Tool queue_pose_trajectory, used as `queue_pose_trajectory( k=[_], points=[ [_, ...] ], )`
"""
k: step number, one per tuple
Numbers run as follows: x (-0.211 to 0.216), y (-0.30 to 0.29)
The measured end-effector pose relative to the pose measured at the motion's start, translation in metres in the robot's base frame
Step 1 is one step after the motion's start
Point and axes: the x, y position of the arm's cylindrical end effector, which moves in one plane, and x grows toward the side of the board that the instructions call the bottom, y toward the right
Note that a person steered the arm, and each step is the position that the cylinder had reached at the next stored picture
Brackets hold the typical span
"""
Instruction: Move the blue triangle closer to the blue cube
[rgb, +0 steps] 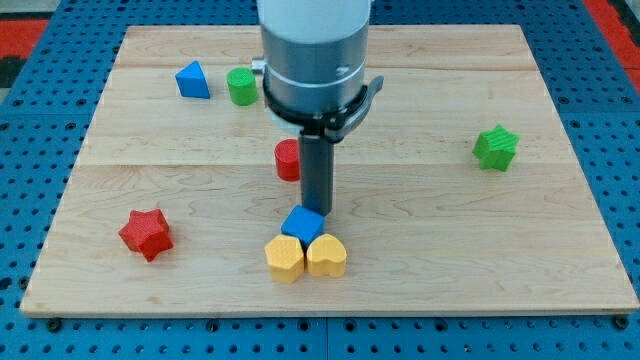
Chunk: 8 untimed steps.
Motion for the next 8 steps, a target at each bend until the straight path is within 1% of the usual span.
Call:
queue_pose_trajectory(
  k=[1, 2, 3, 4, 5, 7, 8],
  points=[
    [-0.019, 0.013],
    [-0.104, 0.043],
    [-0.213, 0.035],
    [-0.305, -0.055],
    [-0.271, -0.165],
    [-0.137, -0.151],
    [-0.092, -0.14]
  ],
)
